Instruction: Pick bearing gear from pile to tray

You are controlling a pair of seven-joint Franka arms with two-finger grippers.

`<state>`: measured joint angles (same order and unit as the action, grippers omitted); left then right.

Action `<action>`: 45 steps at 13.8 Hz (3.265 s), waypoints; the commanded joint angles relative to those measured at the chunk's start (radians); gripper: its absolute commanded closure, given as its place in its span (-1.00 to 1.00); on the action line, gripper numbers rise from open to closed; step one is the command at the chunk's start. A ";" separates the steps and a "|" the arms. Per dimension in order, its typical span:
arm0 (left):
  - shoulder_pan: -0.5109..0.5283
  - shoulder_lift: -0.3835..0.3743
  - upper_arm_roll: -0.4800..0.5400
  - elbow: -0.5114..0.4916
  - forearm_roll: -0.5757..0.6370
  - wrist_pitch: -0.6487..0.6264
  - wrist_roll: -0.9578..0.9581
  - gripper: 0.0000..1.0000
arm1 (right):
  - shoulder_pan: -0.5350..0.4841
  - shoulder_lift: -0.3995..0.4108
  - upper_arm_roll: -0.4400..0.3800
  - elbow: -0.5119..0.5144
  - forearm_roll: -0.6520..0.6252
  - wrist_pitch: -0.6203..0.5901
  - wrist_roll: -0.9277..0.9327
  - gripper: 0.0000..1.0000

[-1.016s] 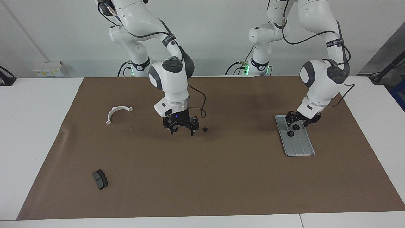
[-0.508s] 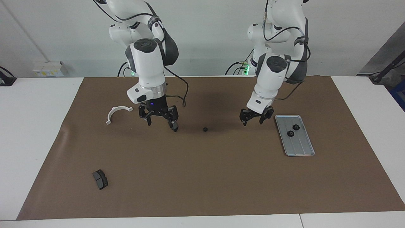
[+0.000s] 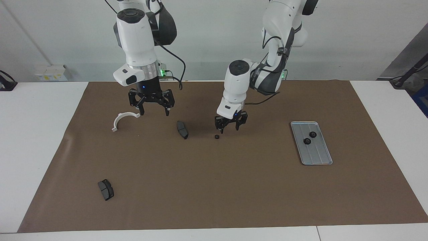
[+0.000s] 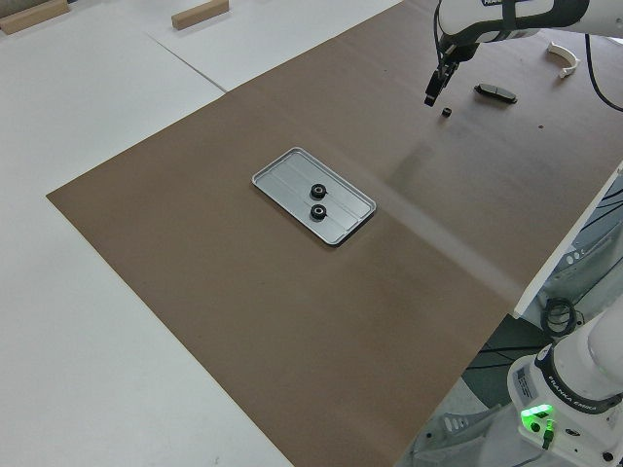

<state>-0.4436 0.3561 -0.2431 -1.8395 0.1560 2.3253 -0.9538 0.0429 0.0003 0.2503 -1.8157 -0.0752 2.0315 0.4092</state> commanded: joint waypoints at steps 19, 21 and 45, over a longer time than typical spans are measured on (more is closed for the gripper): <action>-0.061 0.106 0.024 0.045 0.083 0.022 -0.060 1.00 | 0.011 -0.019 -0.281 0.237 0.055 -0.459 -0.271 -1.00; 0.006 0.054 0.019 0.046 0.082 -0.009 -0.048 1.00 | 0.011 -0.019 -0.279 0.237 0.057 -0.471 -0.271 -1.00; 0.646 -0.217 0.022 -0.273 -0.131 -0.204 1.095 0.66 | 0.005 -0.013 -0.270 0.220 0.074 -0.476 -0.270 -1.00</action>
<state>0.2141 0.1915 -0.2305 -2.0452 0.0419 2.0911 0.1208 0.0593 -0.0154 -0.0255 -1.6040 -0.0248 1.5697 0.1642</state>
